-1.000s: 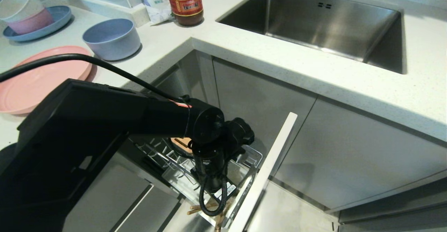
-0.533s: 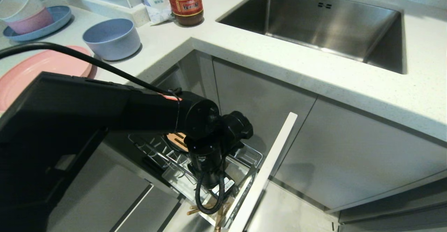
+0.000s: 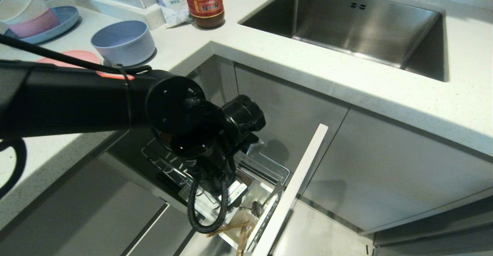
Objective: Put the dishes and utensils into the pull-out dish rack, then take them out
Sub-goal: Pick up the bowl and place it in the cupboard
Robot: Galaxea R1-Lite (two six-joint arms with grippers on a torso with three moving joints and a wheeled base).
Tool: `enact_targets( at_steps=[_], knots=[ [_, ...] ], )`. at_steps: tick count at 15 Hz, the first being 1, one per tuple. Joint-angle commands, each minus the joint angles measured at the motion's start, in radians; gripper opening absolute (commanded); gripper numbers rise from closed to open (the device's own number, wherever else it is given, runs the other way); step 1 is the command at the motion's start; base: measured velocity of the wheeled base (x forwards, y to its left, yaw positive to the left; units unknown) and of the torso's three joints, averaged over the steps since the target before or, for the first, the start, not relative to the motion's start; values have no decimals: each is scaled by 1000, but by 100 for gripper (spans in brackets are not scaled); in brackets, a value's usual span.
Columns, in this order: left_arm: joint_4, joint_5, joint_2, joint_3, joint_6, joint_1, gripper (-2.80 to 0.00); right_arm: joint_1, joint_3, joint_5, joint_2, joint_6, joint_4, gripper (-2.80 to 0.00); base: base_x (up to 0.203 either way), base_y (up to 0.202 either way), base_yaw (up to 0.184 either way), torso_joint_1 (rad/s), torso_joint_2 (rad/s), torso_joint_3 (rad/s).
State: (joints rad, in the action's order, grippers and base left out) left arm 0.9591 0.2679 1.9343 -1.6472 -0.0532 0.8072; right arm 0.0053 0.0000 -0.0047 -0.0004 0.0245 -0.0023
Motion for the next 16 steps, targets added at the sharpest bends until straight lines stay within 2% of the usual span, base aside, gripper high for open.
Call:
enact_targets(
  at_steps=[1, 7, 9, 13, 16],
  knots=[
    [1, 4, -140, 23, 21, 1, -280, 1, 2, 0, -4, 0, -1, -280, 0, 0, 0, 0, 0, 0],
    [-10, -1, -478, 137, 157, -23, -280, 0, 2, 0, -4, 0, -1, -280, 0, 0, 0, 0, 0, 0],
    [-21, -16, -574, 179, 168, -63, -280, 0, 2, 0, -4, 0, -1, -280, 0, 0, 0, 0, 0, 0],
    [-107, -37, -664, 184, 167, -124, -280, 1, 2, 0, -4, 0, -1, -280, 0, 0, 0, 0, 0, 0],
    [-208, -68, -682, 172, 168, -233, -280, 1, 2, 0, -4, 0, -1, -280, 0, 0, 0, 0, 0, 0]
  ],
)
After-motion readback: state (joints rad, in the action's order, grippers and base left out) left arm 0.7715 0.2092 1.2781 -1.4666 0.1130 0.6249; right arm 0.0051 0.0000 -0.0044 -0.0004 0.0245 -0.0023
